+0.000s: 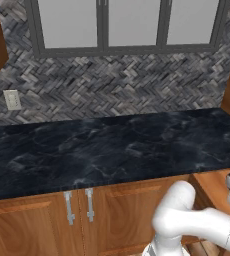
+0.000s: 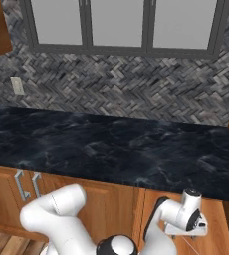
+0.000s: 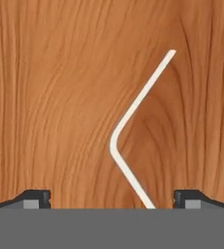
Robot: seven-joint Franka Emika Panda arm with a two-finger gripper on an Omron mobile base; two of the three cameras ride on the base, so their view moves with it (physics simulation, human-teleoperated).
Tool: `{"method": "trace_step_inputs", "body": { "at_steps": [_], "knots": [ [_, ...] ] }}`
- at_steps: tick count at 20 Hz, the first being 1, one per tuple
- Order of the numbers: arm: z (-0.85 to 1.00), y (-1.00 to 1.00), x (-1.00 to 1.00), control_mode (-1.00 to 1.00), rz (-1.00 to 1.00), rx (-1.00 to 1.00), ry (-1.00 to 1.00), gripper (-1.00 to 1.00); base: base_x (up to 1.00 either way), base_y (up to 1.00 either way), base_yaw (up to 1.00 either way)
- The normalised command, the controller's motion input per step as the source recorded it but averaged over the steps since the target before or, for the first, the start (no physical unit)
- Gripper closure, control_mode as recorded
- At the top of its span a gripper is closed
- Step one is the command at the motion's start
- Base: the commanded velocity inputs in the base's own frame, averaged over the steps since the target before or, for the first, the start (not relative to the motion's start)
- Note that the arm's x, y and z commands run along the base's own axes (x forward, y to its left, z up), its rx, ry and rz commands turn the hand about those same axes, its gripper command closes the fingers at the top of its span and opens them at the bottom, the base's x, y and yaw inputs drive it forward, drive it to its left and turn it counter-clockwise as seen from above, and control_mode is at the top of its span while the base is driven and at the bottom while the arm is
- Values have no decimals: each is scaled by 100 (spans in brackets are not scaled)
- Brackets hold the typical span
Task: Take a straw from the drawer in front and place it inside the glass cup on the dining counter.
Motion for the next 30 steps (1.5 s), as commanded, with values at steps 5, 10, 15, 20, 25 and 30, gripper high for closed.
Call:
{"method": "trace_step_inputs", "body": {
  "at_steps": [5, 10, 15, 20, 25, 30],
  "knots": [
    [-33, -35, 1, -100, 0, 0, 4, -100, 0, 0, 0],
    [-35, -32, 0, -100, 0, 0, 4, -100, 0, 0, 0],
    [-54, -15, -8, -100, 0, 0, 6, 100, 0, 0, 0],
    [-46, -29, -55, -100, 0, 0, 0, 100, 0, 0, 0],
    [-15, -21, -30, -100, -1, 0, 0, 100, 0, 0, 0],
    [0, -13, -16, -100, -2, 0, 1, 100, 0, 0, 0]
  ]
}}
